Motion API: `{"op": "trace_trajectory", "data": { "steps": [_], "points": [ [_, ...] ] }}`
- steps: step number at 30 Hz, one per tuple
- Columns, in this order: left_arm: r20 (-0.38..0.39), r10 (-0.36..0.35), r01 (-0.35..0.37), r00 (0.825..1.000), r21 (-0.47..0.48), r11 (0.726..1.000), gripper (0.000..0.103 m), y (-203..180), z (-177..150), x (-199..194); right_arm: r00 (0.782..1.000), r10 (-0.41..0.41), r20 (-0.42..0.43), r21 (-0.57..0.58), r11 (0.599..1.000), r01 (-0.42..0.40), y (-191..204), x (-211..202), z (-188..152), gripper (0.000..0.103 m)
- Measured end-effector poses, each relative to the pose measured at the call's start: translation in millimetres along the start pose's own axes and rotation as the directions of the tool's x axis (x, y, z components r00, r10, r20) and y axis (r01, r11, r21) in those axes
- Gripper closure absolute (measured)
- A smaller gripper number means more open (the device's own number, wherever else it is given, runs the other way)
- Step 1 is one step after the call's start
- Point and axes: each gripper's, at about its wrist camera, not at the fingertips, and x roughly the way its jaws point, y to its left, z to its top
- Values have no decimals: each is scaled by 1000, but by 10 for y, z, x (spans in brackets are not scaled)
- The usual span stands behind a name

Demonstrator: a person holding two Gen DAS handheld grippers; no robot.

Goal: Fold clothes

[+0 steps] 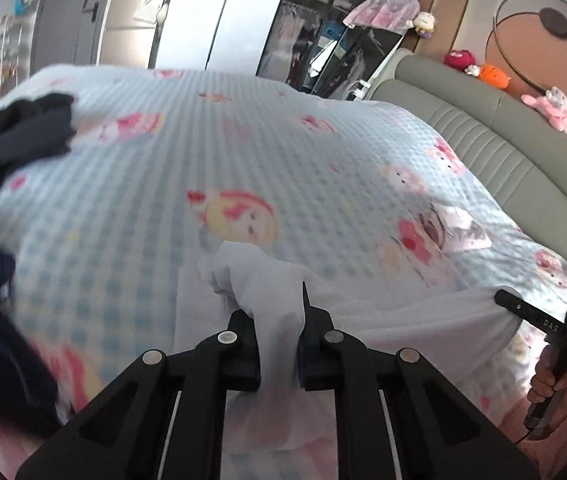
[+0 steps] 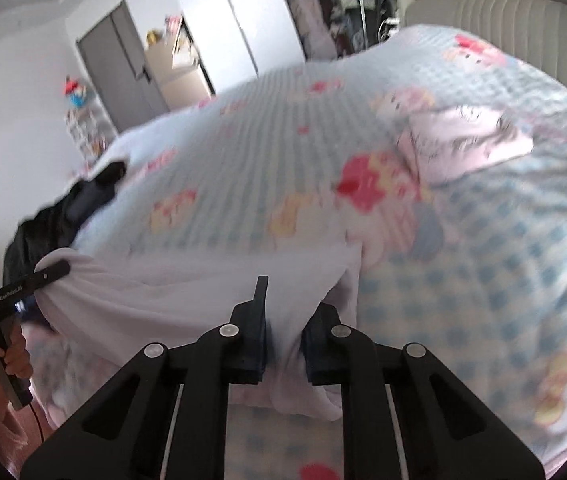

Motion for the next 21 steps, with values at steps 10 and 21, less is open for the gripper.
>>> {"op": "trace_trajectory", "data": {
  "steps": [10,21],
  "points": [
    [-225,51,-82,973,-130,988,62,358,-209,837,977,-87,-192,25,995,93,-186,966,87,84],
    [-276,-54,-41,960,-328,944,36,663,-645,447,960,-20,-279,203,976,80,-528,846,60,37]
  ]
}}
